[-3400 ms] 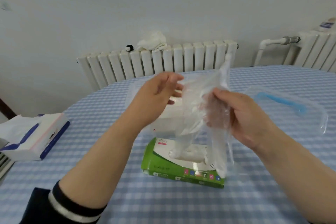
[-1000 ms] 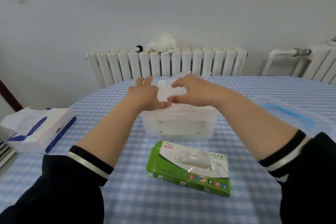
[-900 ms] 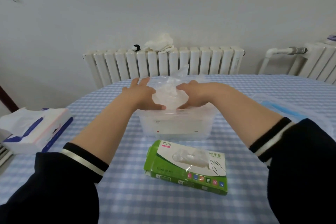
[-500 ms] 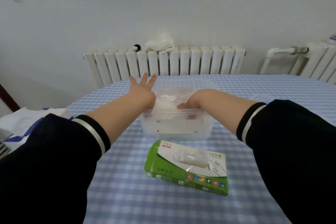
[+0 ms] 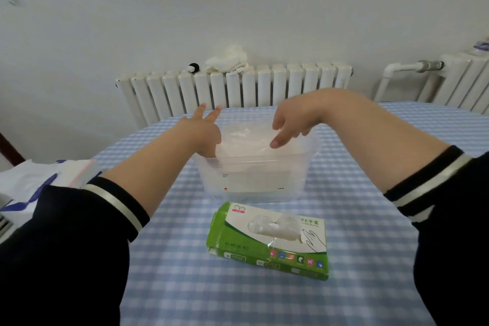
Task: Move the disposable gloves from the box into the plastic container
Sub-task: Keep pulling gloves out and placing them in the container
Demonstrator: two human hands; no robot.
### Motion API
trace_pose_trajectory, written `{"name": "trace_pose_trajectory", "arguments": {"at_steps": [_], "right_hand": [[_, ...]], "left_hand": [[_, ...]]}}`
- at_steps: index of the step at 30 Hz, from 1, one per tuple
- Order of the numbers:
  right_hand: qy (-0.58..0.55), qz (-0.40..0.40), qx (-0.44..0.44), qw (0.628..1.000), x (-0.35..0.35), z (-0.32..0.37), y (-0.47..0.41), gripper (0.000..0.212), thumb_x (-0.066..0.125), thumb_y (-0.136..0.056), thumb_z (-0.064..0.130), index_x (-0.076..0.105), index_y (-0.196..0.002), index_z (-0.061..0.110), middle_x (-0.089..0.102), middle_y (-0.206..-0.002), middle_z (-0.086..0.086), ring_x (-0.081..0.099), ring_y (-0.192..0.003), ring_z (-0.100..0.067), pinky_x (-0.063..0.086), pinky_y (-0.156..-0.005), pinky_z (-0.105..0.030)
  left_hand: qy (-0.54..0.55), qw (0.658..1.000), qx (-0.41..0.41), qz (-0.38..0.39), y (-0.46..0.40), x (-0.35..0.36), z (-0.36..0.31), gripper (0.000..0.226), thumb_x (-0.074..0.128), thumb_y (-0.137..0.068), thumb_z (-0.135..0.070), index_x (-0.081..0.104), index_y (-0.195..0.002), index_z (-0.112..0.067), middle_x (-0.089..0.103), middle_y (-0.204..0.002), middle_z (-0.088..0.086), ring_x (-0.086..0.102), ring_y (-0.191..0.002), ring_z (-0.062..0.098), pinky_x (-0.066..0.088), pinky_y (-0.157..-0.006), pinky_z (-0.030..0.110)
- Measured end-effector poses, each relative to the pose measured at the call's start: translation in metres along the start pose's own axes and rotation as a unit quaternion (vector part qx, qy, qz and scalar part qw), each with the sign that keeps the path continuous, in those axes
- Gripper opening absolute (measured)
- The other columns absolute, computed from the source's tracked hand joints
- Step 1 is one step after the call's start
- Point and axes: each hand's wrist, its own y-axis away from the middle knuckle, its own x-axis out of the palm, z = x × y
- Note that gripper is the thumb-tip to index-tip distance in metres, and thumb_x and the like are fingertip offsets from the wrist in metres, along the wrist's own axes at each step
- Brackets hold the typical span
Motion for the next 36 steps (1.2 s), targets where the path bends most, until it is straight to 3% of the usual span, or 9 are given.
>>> {"name": "trace_pose_trajectory", "arguments": {"at_steps": [4,9,13,16,18,23,28,32,36], "right_hand": [[-0.033,-0.097,0.013,0.995,-0.005,-0.014,0.027,0.062,0.065,-0.085,0.053,0.054,-0.136,0.02,0.054,-0.137,0.005,0.054,-0.12,-0.017,0.039,-0.101,-0.032],[-0.212,-0.263,-0.076,0.938,0.021,-0.009,0.054,0.022,0.07,-0.085,0.041,0.07,-0.101,0.026,0.066,-0.093,0.017,0.059,-0.083,-0.003,0.042,-0.073,-0.021],[-0.303,-0.078,-0.19,0.931,0.063,0.009,0.072,0.009,0.072,-0.083,0.031,0.074,-0.089,0.025,0.072,-0.078,0.004,0.066,-0.071,-0.009,0.054,-0.068,-0.022],[-0.155,-0.023,-0.183,0.97,0.104,0.015,0.06,0.014,0.068,-0.088,0.036,0.068,-0.101,0.032,0.064,-0.083,0.01,0.057,-0.074,-0.001,0.049,-0.075,-0.026],[-0.07,-0.035,-0.16,0.984,0.122,0.015,0.053,0.022,0.064,-0.09,0.035,0.062,-0.111,0.039,0.052,-0.102,0.018,0.05,-0.08,0.002,0.044,-0.078,-0.025],[-0.122,-0.04,-0.149,0.98,0.132,0.012,0.054,0.045,0.068,-0.086,0.04,0.046,-0.125,0.044,0.04,-0.119,0.02,0.045,-0.088,0.01,0.042,-0.078,-0.02],[-0.07,-0.045,-0.083,0.993,0.133,0.015,0.059,0.052,0.068,-0.081,0.054,0.045,-0.124,0.035,0.051,-0.107,0.017,0.049,-0.092,-0.005,0.043,-0.077,-0.027],[-0.052,-0.061,-0.081,0.994,0.132,0.015,0.056,0.016,0.064,-0.088,0.046,0.06,-0.088,0.031,0.056,-0.083,0.016,0.053,-0.084,-0.007,0.042,-0.068,-0.025],[-0.145,-0.08,-0.087,0.982,0.13,0.006,0.054,0.019,0.064,-0.089,0.042,0.06,-0.079,0.026,0.061,-0.078,0.014,0.056,-0.079,-0.007,0.045,-0.069,-0.025]], "left_hand": [[0.074,0.996,0.028,-0.03,0.011,-0.007,0.007,0.062,0.07,-0.085,-0.046,0.051,-0.14,-0.024,-0.015,-0.163,0.0,-0.016,-0.149,0.028,0.009,-0.12,0.051],[0.215,0.937,0.063,-0.269,0.034,-0.002,-0.001,0.023,0.056,-0.097,-0.027,0.068,-0.117,-0.024,0.029,-0.158,0.001,0.02,-0.147,0.021,0.018,-0.118,0.038],[0.319,0.815,0.172,-0.453,0.072,0.016,-0.026,0.018,0.058,-0.095,-0.014,0.07,-0.106,-0.02,0.068,-0.113,-0.01,0.062,-0.1,0.005,0.051,-0.088,0.026],[0.405,0.797,0.211,-0.396,0.094,0.032,-0.039,0.014,0.065,-0.092,-0.018,0.071,-0.102,-0.026,0.067,-0.089,-0.024,0.064,-0.076,0.004,0.049,-0.068,0.015],[0.413,0.837,0.207,-0.294,0.1,0.041,-0.045,0.016,0.07,-0.088,-0.03,0.07,-0.104,-0.033,0.065,-0.087,-0.029,0.063,-0.079,-0.001,0.048,-0.069,0.012],[0.265,0.936,0.218,-0.082,0.105,0.059,-0.056,0.071,0.077,-0.073,-0.05,0.045,-0.136,-0.043,0.047,-0.125,-0.032,0.044,-0.109,-0.01,0.036,-0.088,0.01],[0.197,0.957,0.211,-0.035,0.101,0.076,-0.063,0.093,0.077,-0.075,-0.051,0.024,-0.149,-0.035,0.035,-0.148,-0.019,0.032,-0.132,0.003,0.029,-0.098,0.019],[0.184,0.956,0.226,-0.035,0.097,0.083,-0.064,0.085,0.074,-0.076,-0.054,0.03,-0.145,-0.035,0.035,-0.143,-0.019,0.031,-0.128,0.002,0.026,-0.091,0.016],[0.189,0.953,0.233,-0.036,0.093,0.088,-0.063,0.08,0.074,-0.075,-0.057,0.035,-0.141,-0.037,0.037,-0.136,-0.021,0.033,-0.12,0.002,0.027,-0.089,0.018]]}}
